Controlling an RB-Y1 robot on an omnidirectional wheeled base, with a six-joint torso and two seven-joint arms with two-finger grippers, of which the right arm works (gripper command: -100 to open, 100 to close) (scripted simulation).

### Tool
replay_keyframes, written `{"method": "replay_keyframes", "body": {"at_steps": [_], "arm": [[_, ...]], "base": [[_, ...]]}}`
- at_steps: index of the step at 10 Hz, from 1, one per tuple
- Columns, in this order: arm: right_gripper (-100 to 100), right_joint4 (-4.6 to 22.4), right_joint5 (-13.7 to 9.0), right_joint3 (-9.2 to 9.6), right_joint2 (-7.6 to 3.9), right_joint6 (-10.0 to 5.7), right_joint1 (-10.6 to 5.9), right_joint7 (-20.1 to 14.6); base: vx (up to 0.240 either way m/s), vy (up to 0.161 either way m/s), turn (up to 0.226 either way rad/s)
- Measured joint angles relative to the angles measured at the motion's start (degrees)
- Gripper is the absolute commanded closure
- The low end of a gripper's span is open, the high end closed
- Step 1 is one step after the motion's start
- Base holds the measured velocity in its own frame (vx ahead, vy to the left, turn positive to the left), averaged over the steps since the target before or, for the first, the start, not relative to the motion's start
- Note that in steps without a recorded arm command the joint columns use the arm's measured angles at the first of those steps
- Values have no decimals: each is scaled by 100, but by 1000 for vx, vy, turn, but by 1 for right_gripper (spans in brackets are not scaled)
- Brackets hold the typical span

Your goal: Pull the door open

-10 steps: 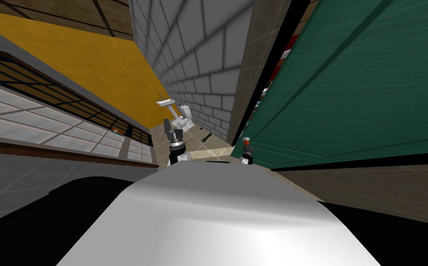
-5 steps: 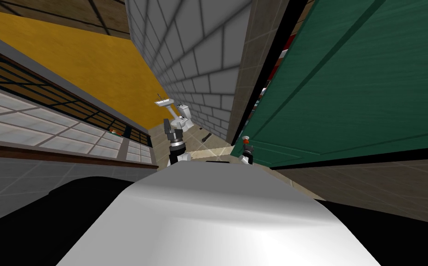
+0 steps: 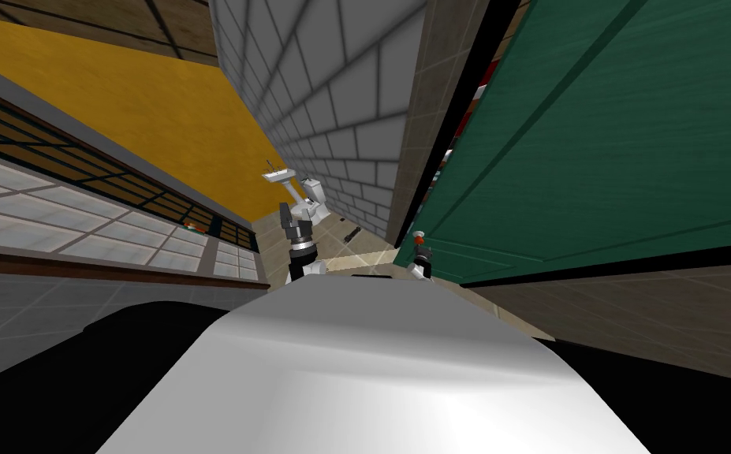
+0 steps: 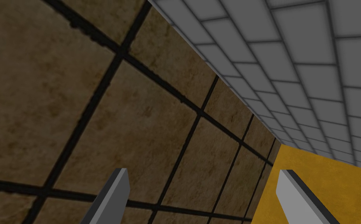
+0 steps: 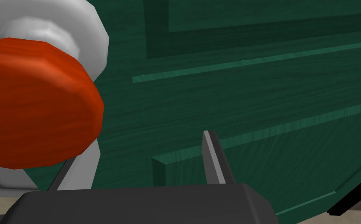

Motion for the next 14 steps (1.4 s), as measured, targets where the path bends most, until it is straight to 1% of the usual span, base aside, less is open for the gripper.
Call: {"method": "replay_keyframes", "body": {"at_steps": [1,2,3,4,5,6,8,11,12,13,14], "arm": [[-100,-29,-10,-14,-7,47,4,7],[-100,-133,-24,-47,24,125,35,72],[-100,-187,-30,-62,47,164,45,119],[-100,-150,-24,-55,59,134,23,121],[-100,-223,-35,-72,69,180,47,148],[100,-208,-47,-102,46,210,85,161],[100,-179,-36,-62,93,232,80,158],[100,-179,-44,-80,75,220,88,149],[-100,-180,-43,-78,77,219,86,150],[-100,-256,-18,-26,66,170,177,112],[-100,-236,14,45,33,70,235,22]], "base": [[-2,1,-13],[0,0,0],[-1,-5,24],[0,0,0],[2,-23,-56],[4,-14,30],[3,17,15],[-2,0,-6],[-106,-14,181],[-158,-22,130],[-161,-14,128]]}}
